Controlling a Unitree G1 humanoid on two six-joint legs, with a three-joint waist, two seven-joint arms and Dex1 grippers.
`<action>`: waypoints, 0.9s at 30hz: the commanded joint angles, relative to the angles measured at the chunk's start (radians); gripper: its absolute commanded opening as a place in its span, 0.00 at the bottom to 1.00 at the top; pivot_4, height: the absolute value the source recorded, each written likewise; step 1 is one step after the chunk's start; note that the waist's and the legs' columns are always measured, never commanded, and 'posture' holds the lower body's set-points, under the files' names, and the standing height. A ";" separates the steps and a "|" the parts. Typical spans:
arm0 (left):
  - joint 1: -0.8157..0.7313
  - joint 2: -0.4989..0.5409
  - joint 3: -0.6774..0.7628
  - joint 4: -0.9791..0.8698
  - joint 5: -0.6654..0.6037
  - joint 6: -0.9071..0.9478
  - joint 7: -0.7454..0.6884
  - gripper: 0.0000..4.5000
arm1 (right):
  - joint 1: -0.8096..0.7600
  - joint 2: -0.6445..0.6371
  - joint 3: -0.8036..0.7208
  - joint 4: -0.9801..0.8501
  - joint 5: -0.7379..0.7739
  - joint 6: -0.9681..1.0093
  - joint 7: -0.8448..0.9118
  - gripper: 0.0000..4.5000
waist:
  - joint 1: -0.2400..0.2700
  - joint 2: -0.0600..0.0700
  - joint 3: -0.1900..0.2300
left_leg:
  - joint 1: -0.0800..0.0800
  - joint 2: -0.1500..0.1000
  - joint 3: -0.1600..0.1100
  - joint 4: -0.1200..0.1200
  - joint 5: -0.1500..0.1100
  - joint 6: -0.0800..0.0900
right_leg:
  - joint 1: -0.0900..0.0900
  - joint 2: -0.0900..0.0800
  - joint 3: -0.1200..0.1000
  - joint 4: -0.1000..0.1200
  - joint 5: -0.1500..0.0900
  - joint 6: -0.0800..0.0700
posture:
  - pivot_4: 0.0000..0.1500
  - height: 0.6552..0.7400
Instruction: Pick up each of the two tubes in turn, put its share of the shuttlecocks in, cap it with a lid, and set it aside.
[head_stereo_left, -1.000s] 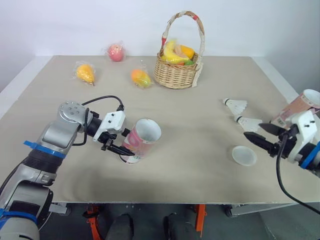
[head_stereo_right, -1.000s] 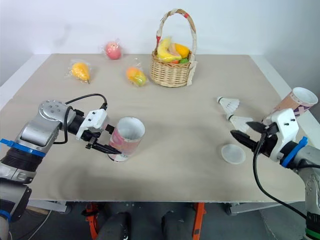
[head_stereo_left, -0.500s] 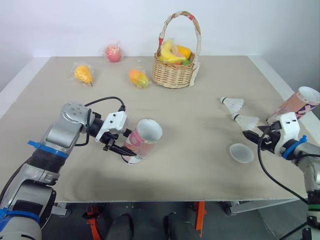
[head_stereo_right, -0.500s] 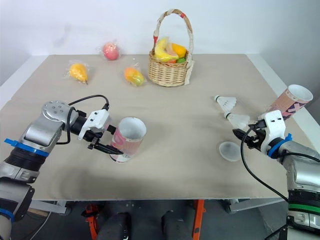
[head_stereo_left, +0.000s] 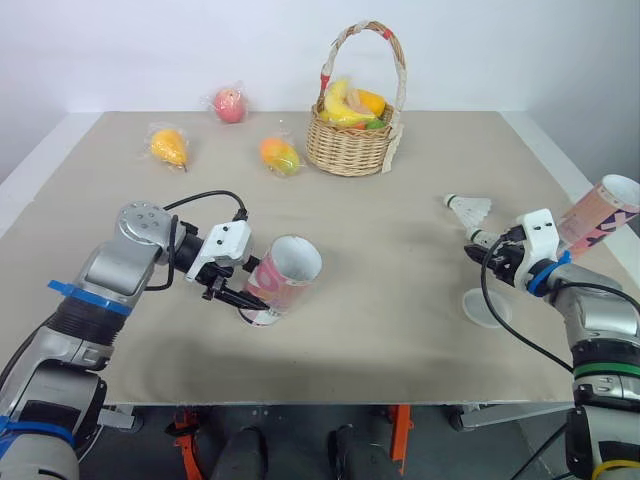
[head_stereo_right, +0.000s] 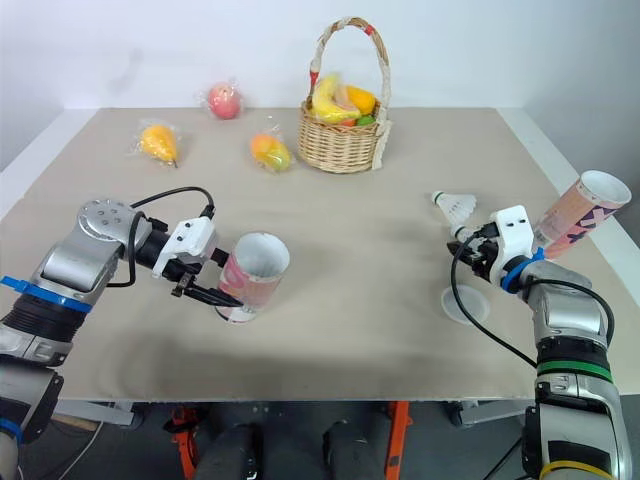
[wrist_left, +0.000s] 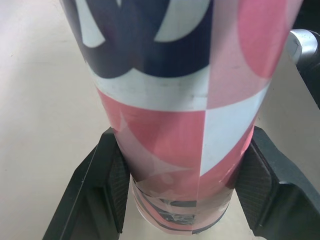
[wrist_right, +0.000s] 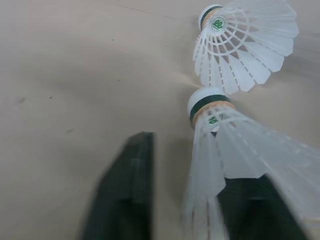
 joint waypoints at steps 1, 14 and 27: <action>-0.009 0.015 0.023 -0.026 -0.007 0.003 0.008 0.56 | 0.034 -0.053 -0.031 -0.096 0.016 -0.001 0.031 0.02 | 0.001 0.000 0.000 | 0.000 0.000 0.000 0.000 0.000 0.000 | 0.000 0.000 0.000 0.000 0.000 0.000 | 1.00 1.00; -0.011 0.019 0.021 -0.006 -0.005 -0.013 -0.003 0.56 | 0.034 -0.193 0.117 -0.977 0.314 0.170 0.360 0.02 | -0.006 0.003 0.002 | 0.001 0.003 -0.002 0.000 0.000 0.000 | 0.000 0.003 -0.001 0.001 0.000 -0.001 | 1.00 1.00; -0.020 0.004 0.021 0.011 -0.006 -0.011 0.010 0.56 | -0.303 -0.070 0.492 -0.840 0.029 -0.075 0.531 0.02 | 0.004 0.002 0.002 | -0.004 0.002 -0.002 0.001 0.000 0.000 | -0.004 0.001 -0.004 0.001 -0.001 -0.003 | 1.00 1.00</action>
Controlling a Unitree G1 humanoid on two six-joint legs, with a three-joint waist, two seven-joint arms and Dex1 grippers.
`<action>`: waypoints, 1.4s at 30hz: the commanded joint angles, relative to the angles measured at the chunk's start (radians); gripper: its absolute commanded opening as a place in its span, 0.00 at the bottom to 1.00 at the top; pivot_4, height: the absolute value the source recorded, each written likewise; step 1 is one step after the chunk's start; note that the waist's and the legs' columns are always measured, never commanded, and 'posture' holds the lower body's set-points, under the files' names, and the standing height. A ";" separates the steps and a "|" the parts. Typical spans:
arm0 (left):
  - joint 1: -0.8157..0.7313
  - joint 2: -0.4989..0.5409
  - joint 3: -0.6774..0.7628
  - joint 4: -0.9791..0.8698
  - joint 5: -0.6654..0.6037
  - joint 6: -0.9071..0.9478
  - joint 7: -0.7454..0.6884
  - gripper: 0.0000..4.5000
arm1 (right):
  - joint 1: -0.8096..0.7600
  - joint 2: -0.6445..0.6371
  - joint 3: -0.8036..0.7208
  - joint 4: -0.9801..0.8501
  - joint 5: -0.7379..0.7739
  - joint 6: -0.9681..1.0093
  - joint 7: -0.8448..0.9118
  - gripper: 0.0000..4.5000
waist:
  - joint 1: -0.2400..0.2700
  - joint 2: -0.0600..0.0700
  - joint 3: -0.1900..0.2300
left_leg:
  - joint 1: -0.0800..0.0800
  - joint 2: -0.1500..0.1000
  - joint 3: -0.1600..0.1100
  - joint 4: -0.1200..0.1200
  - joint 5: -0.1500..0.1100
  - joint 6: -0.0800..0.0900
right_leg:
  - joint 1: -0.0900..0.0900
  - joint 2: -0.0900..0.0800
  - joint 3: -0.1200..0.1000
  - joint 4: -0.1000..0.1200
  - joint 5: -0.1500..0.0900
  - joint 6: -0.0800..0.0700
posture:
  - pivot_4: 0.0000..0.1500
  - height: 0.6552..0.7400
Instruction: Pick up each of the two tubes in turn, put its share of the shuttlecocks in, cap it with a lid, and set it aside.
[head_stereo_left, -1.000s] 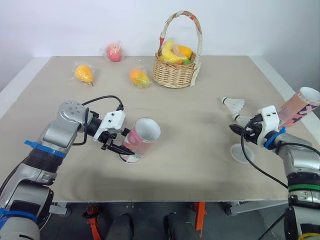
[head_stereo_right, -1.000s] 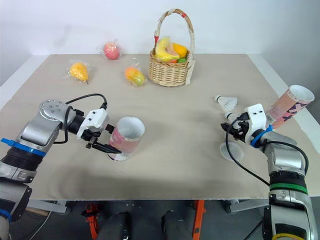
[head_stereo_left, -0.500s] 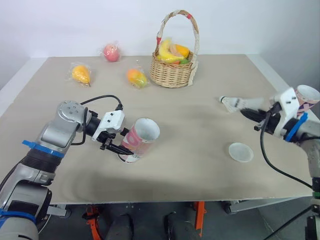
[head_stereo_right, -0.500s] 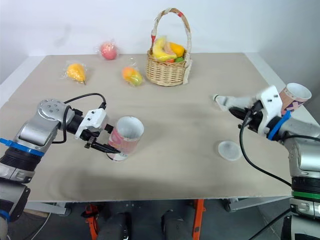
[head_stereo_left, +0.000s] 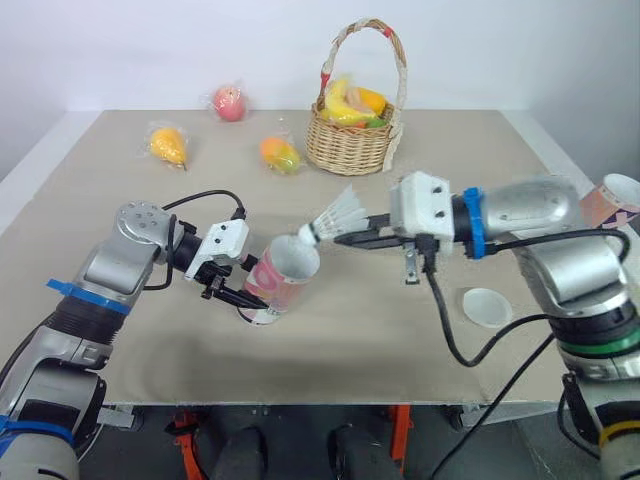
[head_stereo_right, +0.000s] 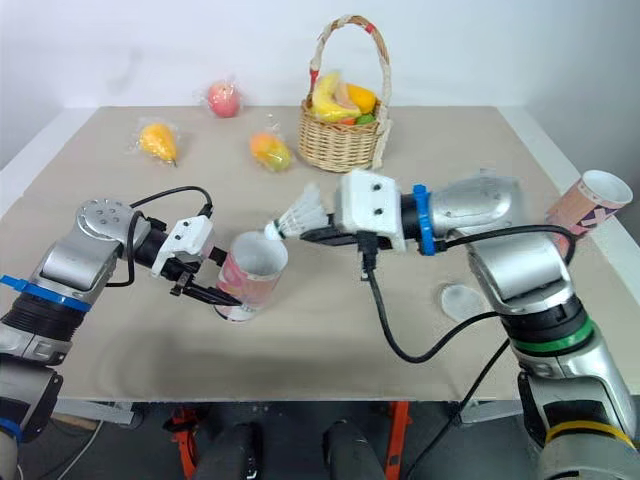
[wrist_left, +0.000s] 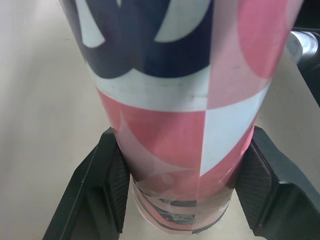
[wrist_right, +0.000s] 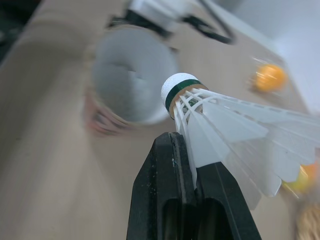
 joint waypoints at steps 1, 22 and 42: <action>-0.014 0.006 0.020 -0.013 0.001 0.004 0.017 0.56 | -0.034 -0.012 0.022 -0.004 -0.039 -0.075 0.072 0.02 | 0.001 0.000 0.000 | -0.001 0.000 0.000 0.000 0.000 0.000 | -0.001 0.000 0.000 0.000 0.000 0.000 | 1.00 1.00; 0.001 0.006 0.027 -0.023 -0.003 0.006 0.030 0.56 | -0.092 0.079 -0.134 0.178 0.092 0.043 0.074 0.87 | 0.000 -0.001 0.000 | -0.001 0.001 -0.002 0.001 0.001 0.000 | 0.000 0.000 -0.002 0.001 0.002 -0.001 | 1.00 1.00; 0.035 0.039 0.039 -0.070 -0.018 0.029 0.050 0.56 | 0.148 0.084 -0.421 0.799 -0.149 0.063 -0.623 0.87 | -0.003 0.000 -0.001 | -0.002 -0.001 0.003 0.000 0.001 -0.001 | -0.004 0.000 0.004 0.001 0.005 0.000 | 1.00 1.00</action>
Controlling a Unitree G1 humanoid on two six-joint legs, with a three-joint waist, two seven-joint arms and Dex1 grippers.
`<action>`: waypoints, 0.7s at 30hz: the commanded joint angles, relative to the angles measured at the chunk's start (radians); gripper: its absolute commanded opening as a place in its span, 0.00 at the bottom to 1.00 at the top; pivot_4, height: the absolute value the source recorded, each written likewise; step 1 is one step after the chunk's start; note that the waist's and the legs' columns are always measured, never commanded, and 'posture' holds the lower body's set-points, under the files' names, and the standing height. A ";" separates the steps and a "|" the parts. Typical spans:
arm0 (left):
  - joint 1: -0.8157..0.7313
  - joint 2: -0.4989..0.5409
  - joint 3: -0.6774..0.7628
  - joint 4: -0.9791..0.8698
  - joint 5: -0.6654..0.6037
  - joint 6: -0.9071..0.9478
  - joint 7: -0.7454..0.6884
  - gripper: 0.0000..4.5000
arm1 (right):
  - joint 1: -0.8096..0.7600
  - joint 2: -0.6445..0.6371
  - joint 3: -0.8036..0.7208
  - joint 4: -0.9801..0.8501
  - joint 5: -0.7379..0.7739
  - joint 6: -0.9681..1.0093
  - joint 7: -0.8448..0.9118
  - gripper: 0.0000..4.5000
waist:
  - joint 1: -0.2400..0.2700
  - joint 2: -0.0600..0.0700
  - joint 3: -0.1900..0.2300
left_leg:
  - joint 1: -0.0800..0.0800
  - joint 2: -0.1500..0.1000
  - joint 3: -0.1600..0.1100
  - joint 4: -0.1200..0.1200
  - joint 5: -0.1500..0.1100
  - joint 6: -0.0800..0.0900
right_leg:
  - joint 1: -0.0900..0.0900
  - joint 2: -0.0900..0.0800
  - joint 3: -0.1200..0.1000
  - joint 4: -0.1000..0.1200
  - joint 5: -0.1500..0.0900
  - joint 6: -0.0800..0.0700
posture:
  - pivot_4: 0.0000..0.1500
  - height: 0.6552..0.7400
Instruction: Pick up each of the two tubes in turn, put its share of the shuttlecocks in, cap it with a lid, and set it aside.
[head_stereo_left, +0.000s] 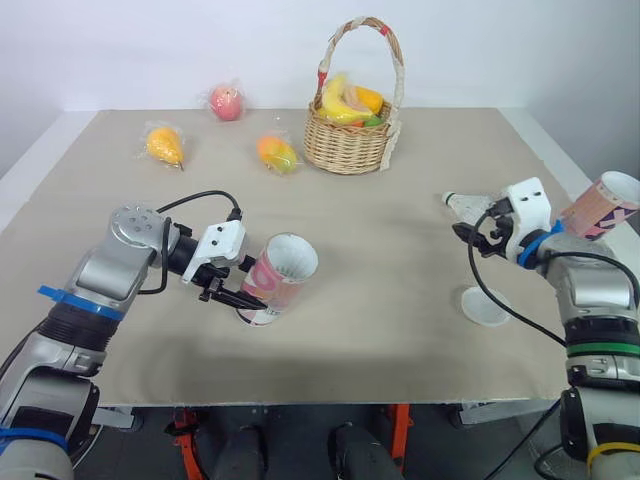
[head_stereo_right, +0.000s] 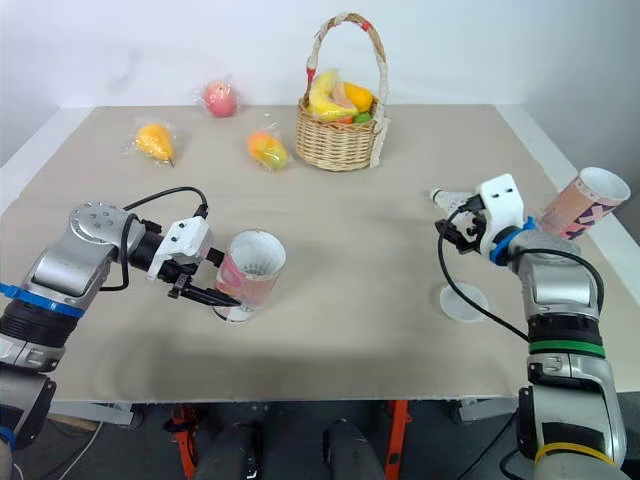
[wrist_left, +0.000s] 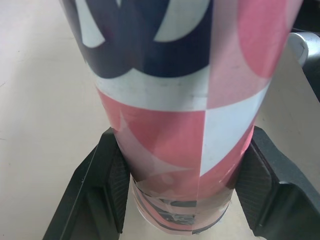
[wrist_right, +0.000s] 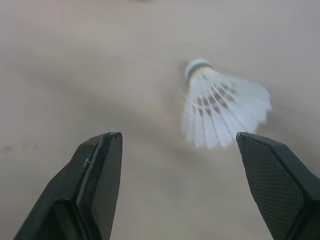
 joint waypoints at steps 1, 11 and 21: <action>-0.003 0.015 0.023 -0.012 -0.003 -0.001 0.005 0.56 | -0.032 0.013 -0.012 0.054 -0.005 -0.039 -0.017 0.87 | 0.000 0.000 0.000 | 0.000 0.000 0.000 0.000 0.000 0.000 | 0.000 0.000 0.000 0.000 -0.001 0.002 | 1.00 1.00; -0.005 0.024 0.024 -0.020 -0.007 0.005 -0.001 0.56 | -0.255 0.064 0.034 0.428 -0.082 -0.225 -0.039 0.87 | -0.003 0.000 0.000 | 0.000 0.000 0.002 0.000 0.000 0.000 | -0.001 0.000 0.003 0.000 0.000 0.002 | 1.00 1.00; 0.001 0.036 0.026 -0.042 -0.014 0.021 0.001 0.56 | -0.444 0.126 0.043 0.724 -0.138 -0.356 -0.132 0.57 | -0.007 0.000 0.000 | 0.000 0.000 0.004 -0.001 0.000 0.000 | -0.002 0.000 0.005 0.000 0.002 -0.003 | 1.00 1.00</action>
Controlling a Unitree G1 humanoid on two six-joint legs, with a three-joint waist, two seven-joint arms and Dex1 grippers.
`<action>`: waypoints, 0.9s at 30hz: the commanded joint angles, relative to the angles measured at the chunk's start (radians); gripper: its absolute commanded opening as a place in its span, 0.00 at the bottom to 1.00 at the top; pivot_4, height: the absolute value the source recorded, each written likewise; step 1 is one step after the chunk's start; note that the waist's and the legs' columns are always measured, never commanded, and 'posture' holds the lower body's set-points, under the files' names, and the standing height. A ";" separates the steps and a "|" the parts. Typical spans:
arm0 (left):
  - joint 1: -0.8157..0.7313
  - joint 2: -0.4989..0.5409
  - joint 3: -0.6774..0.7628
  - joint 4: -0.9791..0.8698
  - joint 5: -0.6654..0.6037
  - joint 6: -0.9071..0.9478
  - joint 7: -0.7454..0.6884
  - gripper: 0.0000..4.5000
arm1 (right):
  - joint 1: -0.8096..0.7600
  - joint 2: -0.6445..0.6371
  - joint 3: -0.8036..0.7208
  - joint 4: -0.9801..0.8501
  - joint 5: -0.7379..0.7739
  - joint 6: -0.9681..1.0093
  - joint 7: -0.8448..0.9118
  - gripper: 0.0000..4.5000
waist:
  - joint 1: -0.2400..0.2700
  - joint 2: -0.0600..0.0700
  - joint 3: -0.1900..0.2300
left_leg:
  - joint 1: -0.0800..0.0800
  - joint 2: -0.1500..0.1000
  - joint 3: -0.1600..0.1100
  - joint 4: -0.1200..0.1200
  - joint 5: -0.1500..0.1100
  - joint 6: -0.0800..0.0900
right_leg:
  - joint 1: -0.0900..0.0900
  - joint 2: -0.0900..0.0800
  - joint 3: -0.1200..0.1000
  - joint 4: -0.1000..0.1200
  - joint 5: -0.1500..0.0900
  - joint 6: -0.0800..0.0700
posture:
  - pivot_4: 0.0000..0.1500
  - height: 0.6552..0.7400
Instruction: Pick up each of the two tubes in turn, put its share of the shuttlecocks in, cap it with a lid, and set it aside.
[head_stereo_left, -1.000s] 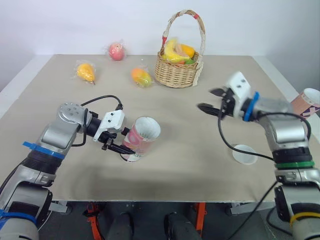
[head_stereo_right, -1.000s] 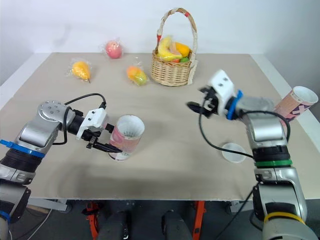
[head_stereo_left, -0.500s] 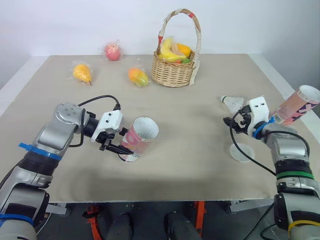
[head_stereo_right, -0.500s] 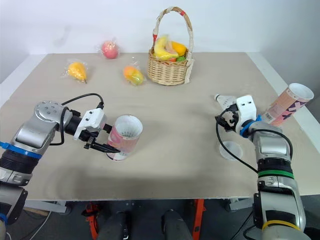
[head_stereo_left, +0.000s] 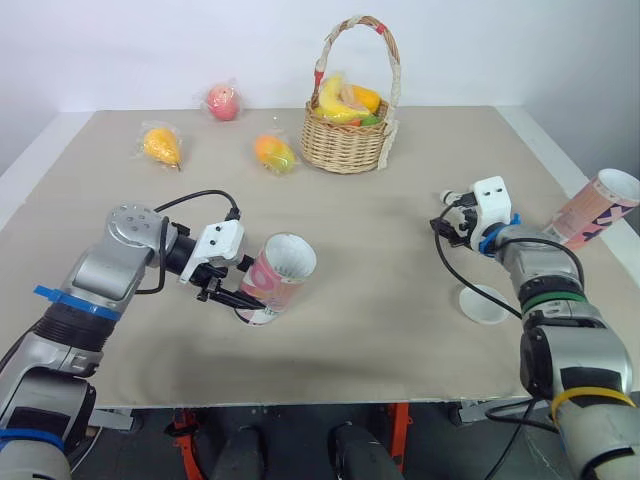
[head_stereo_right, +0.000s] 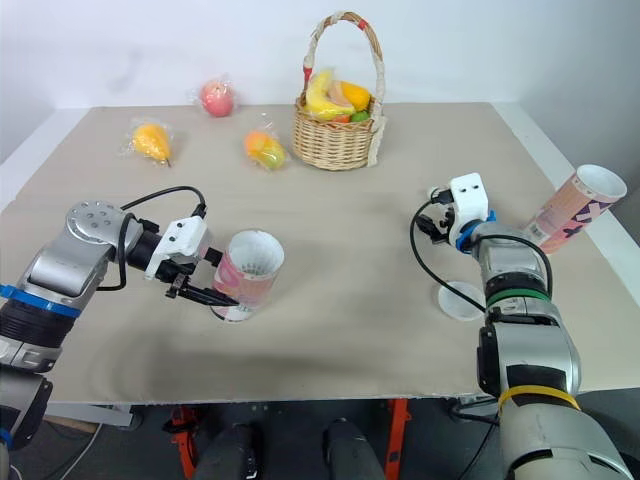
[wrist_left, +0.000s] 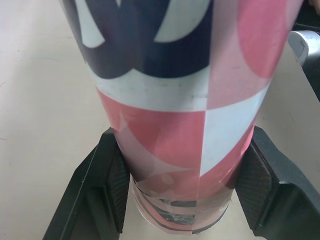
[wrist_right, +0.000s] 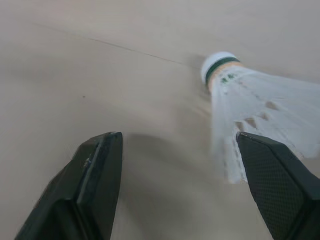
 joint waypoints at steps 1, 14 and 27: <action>-0.001 0.021 0.027 -0.028 -0.007 0.006 0.002 0.56 | -0.062 -0.007 -0.009 0.034 -0.017 -0.048 -0.039 0.51 | 0.000 0.000 0.000 | 0.000 0.000 0.000 0.000 0.000 0.000 | 0.000 0.000 0.000 0.000 0.000 0.000 | 1.00 1.00; 0.006 0.026 0.030 -0.048 -0.014 0.028 0.011 0.56 | 0.037 -0.071 0.042 -0.358 0.030 -0.172 0.263 0.01 | -0.001 0.000 0.000 | 0.000 0.000 0.004 -0.001 0.000 0.000 | -0.001 0.000 0.004 0.000 0.000 0.001 | 1.00 1.00; -0.012 0.006 0.022 -0.015 -0.009 0.008 -0.003 0.56 | 0.253 -0.286 0.149 -1.450 0.425 0.164 0.822 0.01 | 0.007 0.001 0.001 | -0.005 0.002 -0.003 0.006 0.000 0.000 | -0.002 0.000 -0.005 0.000 -0.002 0.006 | 1.00 1.00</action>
